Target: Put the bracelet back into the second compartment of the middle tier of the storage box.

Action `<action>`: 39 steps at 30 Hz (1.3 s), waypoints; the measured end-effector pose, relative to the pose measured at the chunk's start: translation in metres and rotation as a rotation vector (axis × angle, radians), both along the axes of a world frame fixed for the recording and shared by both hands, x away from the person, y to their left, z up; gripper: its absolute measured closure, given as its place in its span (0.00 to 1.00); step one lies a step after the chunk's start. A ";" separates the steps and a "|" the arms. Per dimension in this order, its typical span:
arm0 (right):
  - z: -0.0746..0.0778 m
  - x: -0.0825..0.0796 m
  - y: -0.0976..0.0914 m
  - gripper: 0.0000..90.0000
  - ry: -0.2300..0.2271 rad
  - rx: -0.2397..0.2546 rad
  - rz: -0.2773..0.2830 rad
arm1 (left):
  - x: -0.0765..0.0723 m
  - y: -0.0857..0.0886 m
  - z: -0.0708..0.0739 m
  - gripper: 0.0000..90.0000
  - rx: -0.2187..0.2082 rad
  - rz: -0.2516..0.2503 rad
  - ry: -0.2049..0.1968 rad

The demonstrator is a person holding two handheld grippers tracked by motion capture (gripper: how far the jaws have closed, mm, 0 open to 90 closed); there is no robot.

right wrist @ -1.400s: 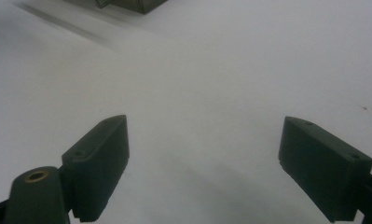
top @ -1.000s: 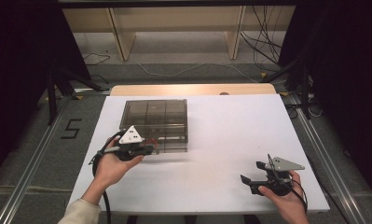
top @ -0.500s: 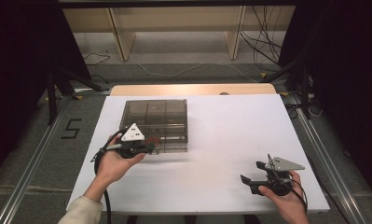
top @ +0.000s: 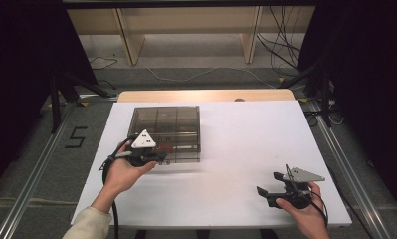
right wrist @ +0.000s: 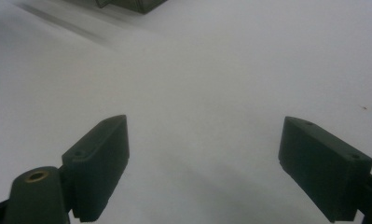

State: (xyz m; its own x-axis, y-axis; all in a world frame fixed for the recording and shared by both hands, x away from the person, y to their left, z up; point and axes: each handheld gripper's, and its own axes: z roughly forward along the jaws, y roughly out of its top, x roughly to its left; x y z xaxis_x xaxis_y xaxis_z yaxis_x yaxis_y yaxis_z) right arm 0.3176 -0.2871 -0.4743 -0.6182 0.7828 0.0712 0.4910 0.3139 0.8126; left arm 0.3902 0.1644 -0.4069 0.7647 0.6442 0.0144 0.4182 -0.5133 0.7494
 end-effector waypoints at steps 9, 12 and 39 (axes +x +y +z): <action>0.000 0.000 0.000 0.19 0.001 -0.003 -0.001 | 0.003 -0.001 0.001 0.96 -0.001 0.001 0.000; 0.000 0.000 0.000 0.19 0.004 -0.002 -0.004 | 0.003 -0.002 0.002 0.96 0.000 0.000 0.001; 0.001 -0.001 0.000 0.19 0.004 0.001 -0.007 | 0.013 -0.006 -0.003 0.96 0.021 0.004 0.027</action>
